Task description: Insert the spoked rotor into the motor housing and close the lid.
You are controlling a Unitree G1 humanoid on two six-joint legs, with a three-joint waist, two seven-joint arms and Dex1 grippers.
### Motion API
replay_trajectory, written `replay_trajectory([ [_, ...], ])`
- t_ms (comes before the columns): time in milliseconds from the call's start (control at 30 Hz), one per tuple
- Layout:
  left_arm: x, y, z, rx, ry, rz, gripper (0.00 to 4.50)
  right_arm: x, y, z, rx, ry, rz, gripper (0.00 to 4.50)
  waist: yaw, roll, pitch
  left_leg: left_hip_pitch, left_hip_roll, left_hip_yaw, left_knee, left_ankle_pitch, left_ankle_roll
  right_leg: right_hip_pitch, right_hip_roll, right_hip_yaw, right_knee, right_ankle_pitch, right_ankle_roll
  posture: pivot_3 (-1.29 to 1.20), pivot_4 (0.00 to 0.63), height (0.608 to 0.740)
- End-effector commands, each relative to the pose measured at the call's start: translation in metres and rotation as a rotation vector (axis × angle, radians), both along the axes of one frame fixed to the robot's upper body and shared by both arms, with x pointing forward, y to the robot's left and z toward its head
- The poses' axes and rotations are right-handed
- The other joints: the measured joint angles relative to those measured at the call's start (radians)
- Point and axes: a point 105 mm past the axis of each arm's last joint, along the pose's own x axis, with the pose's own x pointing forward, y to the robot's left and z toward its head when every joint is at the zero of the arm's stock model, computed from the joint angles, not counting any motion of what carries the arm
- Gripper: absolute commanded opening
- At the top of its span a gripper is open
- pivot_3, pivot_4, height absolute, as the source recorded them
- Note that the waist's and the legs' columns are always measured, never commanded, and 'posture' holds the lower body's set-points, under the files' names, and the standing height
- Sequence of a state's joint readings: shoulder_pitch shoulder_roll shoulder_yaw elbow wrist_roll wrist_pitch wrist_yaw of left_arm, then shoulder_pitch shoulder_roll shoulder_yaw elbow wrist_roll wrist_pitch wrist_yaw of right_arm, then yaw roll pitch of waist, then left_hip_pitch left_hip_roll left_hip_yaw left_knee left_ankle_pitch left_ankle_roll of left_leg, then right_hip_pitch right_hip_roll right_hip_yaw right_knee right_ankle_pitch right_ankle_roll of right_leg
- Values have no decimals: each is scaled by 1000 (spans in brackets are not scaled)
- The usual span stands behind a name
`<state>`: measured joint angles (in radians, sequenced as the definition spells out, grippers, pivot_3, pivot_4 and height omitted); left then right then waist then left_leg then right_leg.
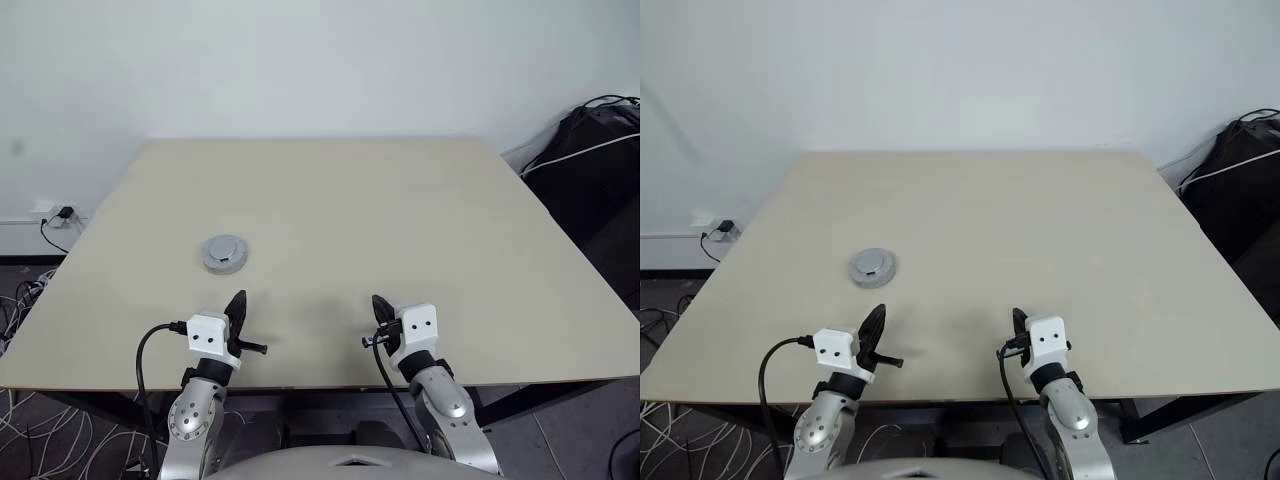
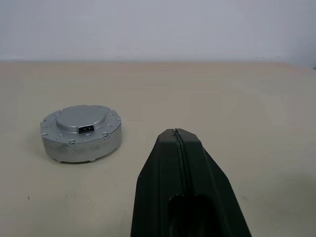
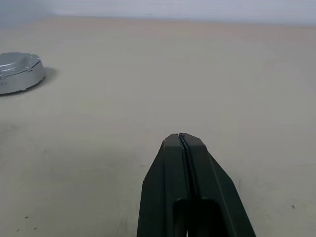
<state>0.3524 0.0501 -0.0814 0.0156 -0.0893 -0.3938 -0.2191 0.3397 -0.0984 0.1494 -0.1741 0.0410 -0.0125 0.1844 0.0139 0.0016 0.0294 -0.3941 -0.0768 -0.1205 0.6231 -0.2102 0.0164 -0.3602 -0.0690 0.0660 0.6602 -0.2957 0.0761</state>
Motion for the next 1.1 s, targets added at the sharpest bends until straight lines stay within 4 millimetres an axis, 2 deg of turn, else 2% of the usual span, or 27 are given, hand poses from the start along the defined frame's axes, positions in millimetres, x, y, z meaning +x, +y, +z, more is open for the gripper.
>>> replay_trajectory([
  [33,3,-1,9,-3,-39,-6,2,4,1,14,10,-57,1,18,0,0,0,0,0,0,0,0,0,0,0,0,0,0,0,0,0,740],
  [600,5,-5,8,-12,-38,-17,2,2,-4,5,7,-48,0,18,0,0,0,0,0,0,0,0,0,0,3,0,0,0,0,0,0,740],
  [1100,5,-4,9,-15,-38,-17,2,4,0,8,15,-54,4,18,0,0,0,0,0,0,0,0,0,0,3,0,0,0,0,0,0,740],
])
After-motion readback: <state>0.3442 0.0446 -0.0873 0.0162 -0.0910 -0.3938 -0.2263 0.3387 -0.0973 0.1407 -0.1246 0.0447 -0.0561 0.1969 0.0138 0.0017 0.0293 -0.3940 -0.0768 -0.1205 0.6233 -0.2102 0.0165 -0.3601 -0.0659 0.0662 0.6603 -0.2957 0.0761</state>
